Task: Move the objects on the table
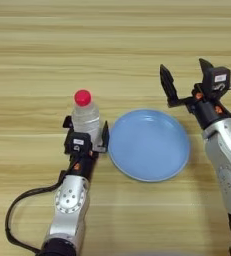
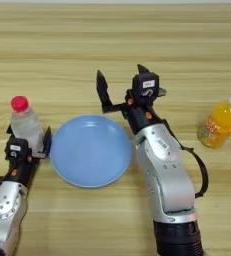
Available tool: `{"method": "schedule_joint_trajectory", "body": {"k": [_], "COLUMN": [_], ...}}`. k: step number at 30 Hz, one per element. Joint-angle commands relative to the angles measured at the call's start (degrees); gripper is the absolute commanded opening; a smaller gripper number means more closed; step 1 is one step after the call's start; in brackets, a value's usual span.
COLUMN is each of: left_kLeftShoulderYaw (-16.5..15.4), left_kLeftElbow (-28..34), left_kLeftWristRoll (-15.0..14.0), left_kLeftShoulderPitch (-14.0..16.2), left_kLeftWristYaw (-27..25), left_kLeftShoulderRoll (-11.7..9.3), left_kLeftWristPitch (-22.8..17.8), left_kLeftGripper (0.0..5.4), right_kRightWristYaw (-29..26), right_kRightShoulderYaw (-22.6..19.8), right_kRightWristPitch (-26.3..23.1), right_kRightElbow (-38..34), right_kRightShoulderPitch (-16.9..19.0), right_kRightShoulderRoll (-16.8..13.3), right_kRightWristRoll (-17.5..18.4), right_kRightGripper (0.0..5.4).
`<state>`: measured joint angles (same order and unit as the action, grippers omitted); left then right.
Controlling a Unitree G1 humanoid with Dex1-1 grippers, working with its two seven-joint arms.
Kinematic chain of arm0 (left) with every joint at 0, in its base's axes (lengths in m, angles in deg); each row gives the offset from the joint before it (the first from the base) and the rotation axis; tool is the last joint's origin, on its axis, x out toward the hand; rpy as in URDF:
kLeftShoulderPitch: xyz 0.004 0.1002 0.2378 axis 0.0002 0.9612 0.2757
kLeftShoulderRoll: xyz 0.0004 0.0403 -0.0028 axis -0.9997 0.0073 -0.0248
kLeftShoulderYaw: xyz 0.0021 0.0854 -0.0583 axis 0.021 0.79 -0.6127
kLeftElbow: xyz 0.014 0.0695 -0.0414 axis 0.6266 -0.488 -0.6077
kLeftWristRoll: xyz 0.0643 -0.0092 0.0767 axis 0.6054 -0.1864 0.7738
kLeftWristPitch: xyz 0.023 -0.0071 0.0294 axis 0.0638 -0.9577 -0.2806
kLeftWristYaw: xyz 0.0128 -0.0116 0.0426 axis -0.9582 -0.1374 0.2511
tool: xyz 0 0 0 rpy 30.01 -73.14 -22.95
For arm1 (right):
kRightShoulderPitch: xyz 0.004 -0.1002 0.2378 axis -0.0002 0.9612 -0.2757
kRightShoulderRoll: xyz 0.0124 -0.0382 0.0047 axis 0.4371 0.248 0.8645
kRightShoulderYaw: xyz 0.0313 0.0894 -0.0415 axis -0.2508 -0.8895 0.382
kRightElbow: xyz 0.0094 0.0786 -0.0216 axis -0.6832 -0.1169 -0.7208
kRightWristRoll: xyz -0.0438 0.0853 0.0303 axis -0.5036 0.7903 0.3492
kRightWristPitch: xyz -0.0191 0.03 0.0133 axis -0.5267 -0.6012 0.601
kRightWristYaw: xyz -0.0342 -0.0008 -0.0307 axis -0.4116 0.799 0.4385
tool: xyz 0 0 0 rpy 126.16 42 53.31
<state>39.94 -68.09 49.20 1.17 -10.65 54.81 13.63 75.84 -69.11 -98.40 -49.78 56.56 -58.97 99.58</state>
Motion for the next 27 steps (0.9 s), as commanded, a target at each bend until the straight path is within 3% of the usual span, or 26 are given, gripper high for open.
{"method": "schedule_joint_trajectory", "body": {"k": [1,6,10,20,27], "left_kLeftShoulderYaw": [-0.1,0.0,0.3,1.8,2.0], "left_kLeftElbow": [-3.4,-3.5,-2.1,9.4,13.8], "left_kLeftWristRoll": [-0.4,0.3,0.5,0.4,0.4], "left_kLeftShoulderPitch": [2.2,2.1,2.4,6.3,7.6], "left_kLeftWristYaw": [0.5,1.0,1.1,0.2,0.4], "left_kLeftShoulderRoll": [0.9,0.8,0.6,0.1,0.0], "left_kLeftWristPitch": [-0.4,-0.2,-0.2,-2.9,-4.4], "left_kLeftGripper": [4.82,5.37,5.39,5.39,5.39], "right_kRightWristYaw": [0.0,-0.1,-0.1,0.1,0.4], "right_kRightShoulderYaw": [0.1,0.2,0.2,0.5,-0.3], "right_kRightWristPitch": [0.2,0.3,0.3,0.7,1.8], "right_kRightElbow": [0.4,0.5,0.8,1.4,2.7], "right_kRightShoulderPitch": [-1.0,-1.1,-1.3,-1.6,-1.6], "right_kRightShoulderRoll": [-0.1,-0.1,-0.1,0.2,-0.6], "right_kRightWristRoll": [0.1,0.2,0.1,0.0,-1.0], "right_kRightGripper": [5.40,5.40,5.40,5.40,5.40]}}
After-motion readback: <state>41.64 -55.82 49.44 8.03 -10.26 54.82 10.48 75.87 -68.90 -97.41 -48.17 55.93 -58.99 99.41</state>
